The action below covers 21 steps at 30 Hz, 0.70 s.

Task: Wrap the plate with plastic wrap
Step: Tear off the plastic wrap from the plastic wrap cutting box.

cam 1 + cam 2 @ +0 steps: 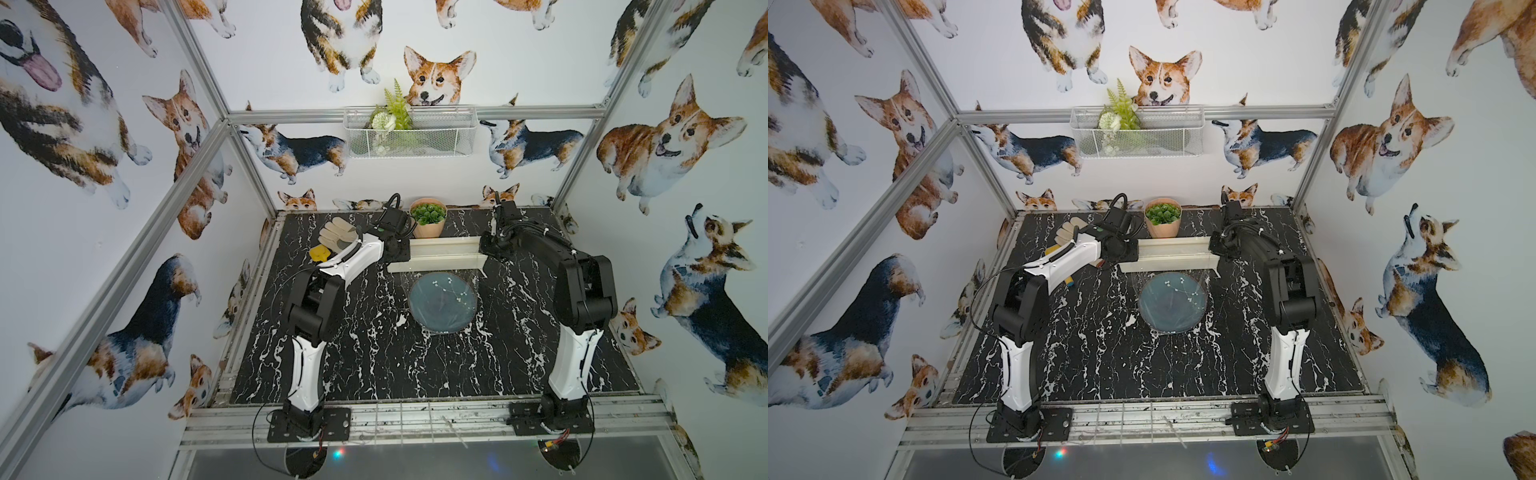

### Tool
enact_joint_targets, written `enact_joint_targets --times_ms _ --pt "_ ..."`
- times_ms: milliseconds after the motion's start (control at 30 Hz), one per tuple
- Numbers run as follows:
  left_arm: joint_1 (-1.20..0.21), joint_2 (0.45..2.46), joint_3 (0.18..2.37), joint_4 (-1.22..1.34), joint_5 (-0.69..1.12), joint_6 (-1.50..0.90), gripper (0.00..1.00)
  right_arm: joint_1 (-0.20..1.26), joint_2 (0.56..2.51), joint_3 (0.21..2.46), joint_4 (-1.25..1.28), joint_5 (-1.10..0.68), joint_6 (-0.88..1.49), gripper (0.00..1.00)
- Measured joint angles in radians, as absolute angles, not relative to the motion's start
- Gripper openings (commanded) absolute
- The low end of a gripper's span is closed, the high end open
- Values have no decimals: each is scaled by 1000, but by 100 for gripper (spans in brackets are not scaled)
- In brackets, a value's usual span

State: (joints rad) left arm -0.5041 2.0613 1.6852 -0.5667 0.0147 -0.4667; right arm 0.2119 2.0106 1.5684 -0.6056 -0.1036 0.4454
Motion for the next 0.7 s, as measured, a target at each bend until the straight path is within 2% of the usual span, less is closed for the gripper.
enact_joint_targets --times_ms 700 --pt "-598 2122 1722 -423 96 -598 40 223 2007 1553 -591 -78 448 28"
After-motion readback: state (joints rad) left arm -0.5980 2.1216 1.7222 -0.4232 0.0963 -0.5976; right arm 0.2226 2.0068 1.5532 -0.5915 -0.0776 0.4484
